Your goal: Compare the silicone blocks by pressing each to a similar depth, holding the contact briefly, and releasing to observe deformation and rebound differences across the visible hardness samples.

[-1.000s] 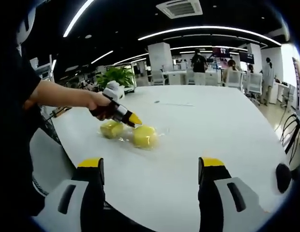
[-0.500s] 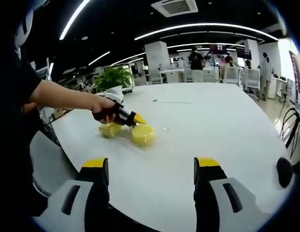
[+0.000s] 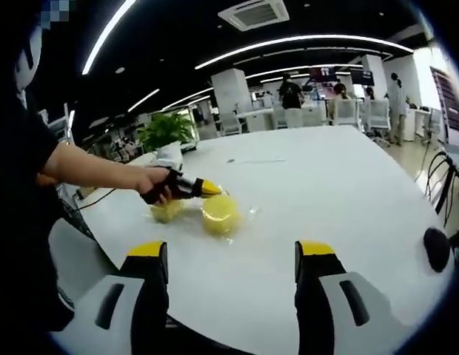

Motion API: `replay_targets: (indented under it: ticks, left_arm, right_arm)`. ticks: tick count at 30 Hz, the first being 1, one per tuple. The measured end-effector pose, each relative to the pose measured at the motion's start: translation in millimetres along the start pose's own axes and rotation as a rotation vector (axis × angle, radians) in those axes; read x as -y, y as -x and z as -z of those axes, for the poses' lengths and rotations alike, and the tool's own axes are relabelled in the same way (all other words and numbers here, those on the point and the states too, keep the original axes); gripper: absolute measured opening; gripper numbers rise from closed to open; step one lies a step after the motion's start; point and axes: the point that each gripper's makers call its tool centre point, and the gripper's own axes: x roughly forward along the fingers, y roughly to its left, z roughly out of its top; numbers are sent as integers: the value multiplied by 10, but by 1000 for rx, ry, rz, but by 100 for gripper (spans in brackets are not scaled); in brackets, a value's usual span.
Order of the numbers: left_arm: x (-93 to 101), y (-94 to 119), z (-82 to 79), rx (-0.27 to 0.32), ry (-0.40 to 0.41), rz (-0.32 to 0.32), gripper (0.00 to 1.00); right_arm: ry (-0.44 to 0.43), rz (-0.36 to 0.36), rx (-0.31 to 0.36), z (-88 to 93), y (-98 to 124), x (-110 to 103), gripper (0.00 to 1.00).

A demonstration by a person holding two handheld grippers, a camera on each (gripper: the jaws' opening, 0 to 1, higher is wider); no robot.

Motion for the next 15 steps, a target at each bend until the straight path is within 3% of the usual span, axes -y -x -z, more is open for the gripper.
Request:
replay_targets:
  ticks: [1,4,5,7,8,11,13,14,15]
  left_arm:
    - [107,28,-11,-13,-85,25,0]
    - [334,139,-11,-34,-213,52,0]
    - [412,205,-11,-53,-309,60,0]
    - [507,304,-18,-78,-419,51,0]
    - [622,391,-16,-83,-525,70,0]
    - [823,551,-41,-73,-592,120,0]
    - [800,659,-55,-91,-659,50,0]
    - [845,713,-2,-111,-726,63,0]
    - [820,734,-25,-105,-738,48,0]
  right_arm:
    - [0,4,1,-8,7,6,62]
    - [-1,9,9,-19,19,24,62]
    - [4,9,4,-15,19,14,62]
    - [20,4,-9,-3,17,-23,62]
    - [31,-5,-12,-8,16,-67,62]
    - [50,-22,-13,-22,6,-141,62]
    - [63,-29,-23,-15,-4,-169,61]
    - [65,-32,-23,-20,-9,-181,61]
    - [73,-41,-17,-32,-9,-215,61]
